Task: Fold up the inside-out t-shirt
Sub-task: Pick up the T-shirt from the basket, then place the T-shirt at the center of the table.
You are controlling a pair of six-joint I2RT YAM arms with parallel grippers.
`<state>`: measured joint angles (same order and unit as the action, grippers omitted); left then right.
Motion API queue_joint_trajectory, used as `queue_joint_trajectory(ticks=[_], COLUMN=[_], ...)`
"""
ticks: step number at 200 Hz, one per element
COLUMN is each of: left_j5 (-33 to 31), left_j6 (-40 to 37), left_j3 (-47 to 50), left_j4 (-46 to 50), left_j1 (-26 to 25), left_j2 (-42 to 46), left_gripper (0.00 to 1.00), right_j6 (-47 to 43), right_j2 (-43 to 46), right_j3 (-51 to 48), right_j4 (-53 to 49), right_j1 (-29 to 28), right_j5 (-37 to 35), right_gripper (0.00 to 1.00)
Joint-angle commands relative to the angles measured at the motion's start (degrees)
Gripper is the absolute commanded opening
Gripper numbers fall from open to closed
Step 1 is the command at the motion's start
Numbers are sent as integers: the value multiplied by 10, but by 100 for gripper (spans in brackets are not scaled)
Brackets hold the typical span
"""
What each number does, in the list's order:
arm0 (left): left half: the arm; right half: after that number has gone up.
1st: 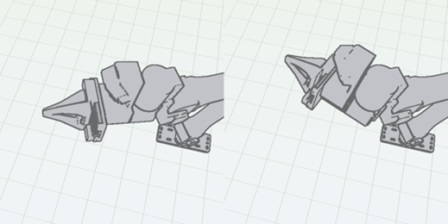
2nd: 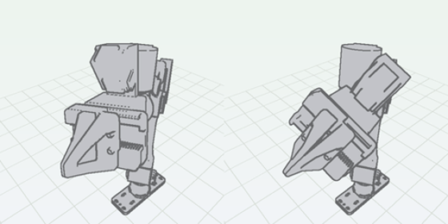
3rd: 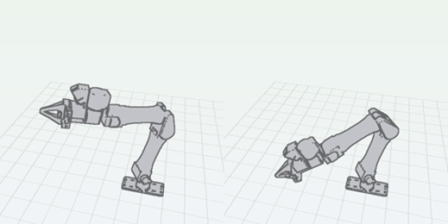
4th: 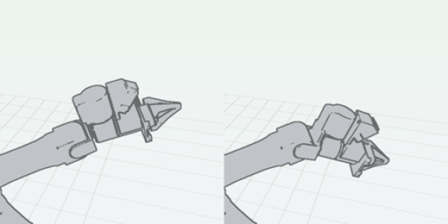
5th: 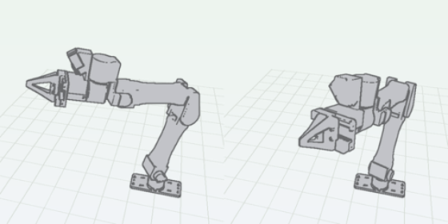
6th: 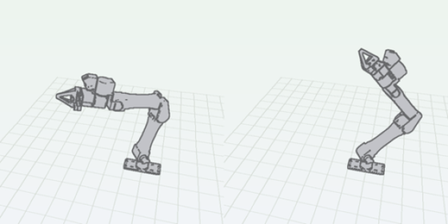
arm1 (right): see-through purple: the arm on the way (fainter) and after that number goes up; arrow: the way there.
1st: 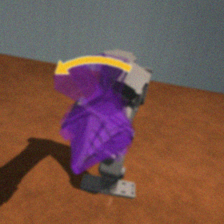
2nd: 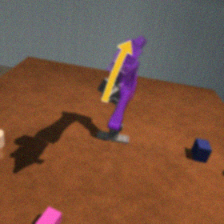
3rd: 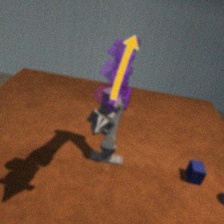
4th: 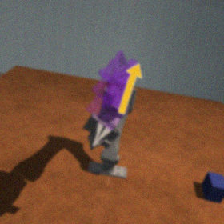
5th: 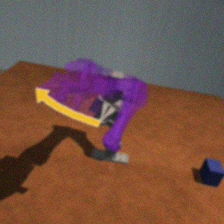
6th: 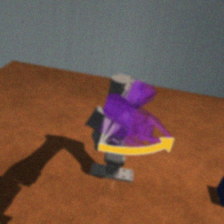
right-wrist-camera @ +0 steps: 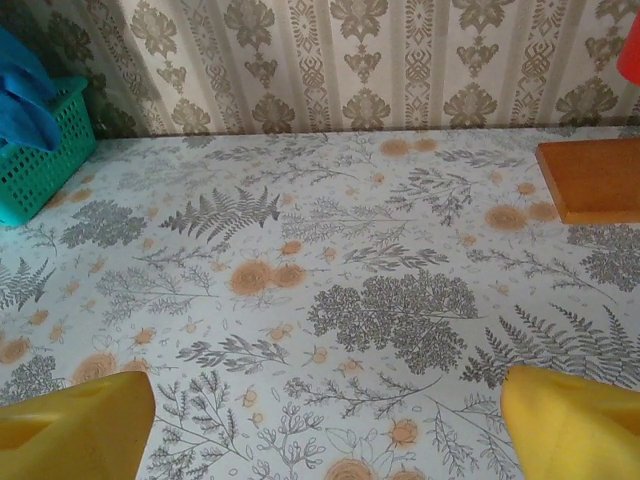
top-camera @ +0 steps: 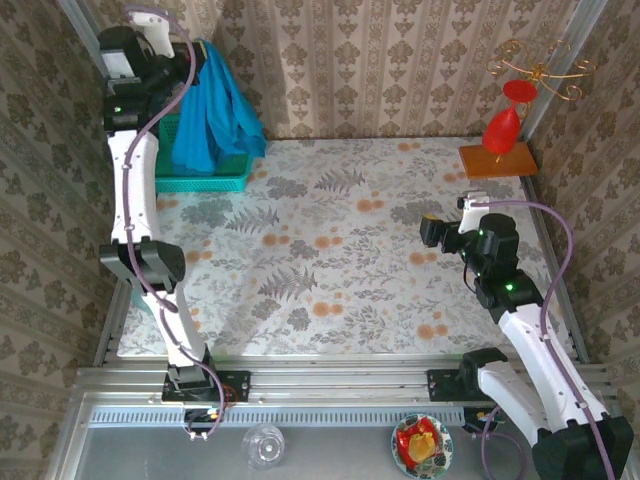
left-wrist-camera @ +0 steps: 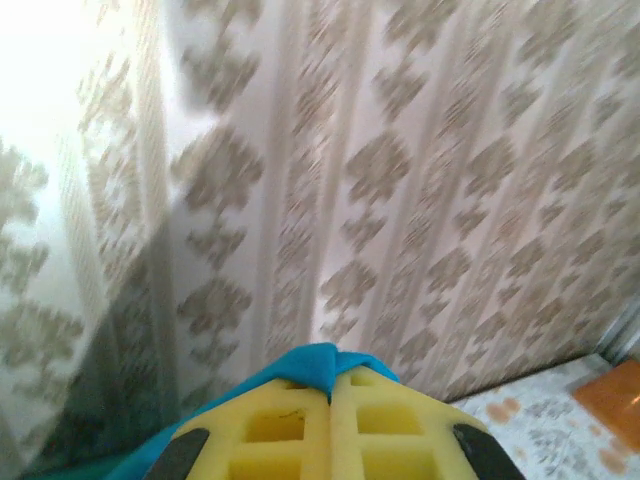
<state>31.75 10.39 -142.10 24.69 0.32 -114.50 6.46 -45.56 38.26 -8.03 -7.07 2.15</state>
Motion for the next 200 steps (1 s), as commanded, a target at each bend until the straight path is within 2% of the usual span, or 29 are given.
queue_joint_trajectory(ticks=[1, 43, 86, 126, 146, 160, 173, 185, 200], left_j5=[46, 70, 55, 63, 72, 54, 3, -49, -99], left_j6=[22, -21, -66, -48, -55, -63, -73, -79, -72], left_j3=[-27, -29, -28, -14, 2, 58, 150, 253, 383], left_j4=[-27, -14, 27, 38, 82, 108, 106, 82, 37], left_j1=[-26, -110, -205, -249, -261, -262, -261, -262, -255], left_j2=[35, 105, 127, 104, 95, 110, 141, 176, 213], left_gripper=[0, 0, 0, 0, 0, 0, 0, 0, 0], right_j6=[10, 18, 32, 82, 108, 133, 151, 162, 171], right_j2=[11, 15, 9, -3, -16, -27, -43, -63, -91], right_j3=[22, 33, 47, 58, 59, 61, 65, 67, 65], right_j4=[-15, -15, -13, -16, -24, -44, -67, -88, -103], right_j1=[-6, -9, -9, -10, -10, -10, -10, -10, -17], right_j5=[7, -2, -13, -3, 15, 30, 60, 102, 161], right_gripper=[90, 90, 89, 87, 84, 81, 81, 79, 71])
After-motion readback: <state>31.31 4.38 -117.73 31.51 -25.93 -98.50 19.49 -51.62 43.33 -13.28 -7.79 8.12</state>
